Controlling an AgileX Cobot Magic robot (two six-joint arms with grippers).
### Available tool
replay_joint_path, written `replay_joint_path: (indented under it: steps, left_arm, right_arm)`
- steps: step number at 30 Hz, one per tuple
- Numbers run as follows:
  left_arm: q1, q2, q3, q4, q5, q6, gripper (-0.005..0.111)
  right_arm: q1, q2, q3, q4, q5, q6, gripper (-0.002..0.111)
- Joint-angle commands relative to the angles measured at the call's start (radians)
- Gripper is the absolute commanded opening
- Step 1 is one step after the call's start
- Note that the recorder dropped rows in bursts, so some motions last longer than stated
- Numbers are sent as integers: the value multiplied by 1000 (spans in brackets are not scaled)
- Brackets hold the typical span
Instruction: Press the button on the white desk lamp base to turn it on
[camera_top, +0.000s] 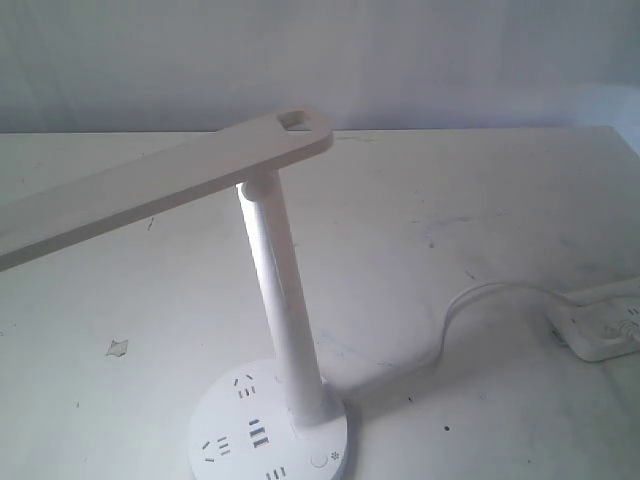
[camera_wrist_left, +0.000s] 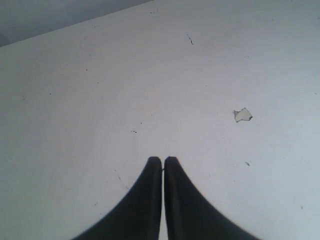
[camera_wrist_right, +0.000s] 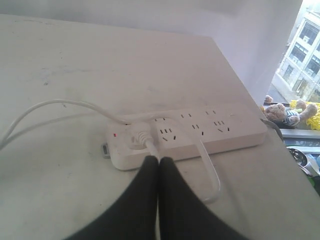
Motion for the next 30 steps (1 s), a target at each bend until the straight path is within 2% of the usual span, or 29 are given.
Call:
replay_joint_path:
  steps: [1,7,30]
  left_arm:
    - [2,-5,-3,-6,-4,-1,1]
    - [2,-5,-3,-6,-4,-1,1]
    - [2,-5,-3,-6,-4,-1,1]
  right_arm:
    - [9,-6,2,0,-10,-3,0]
    - [72,-6,2,0,-10,-3,0]
    - [71,-6,2,0,-11,5,0]
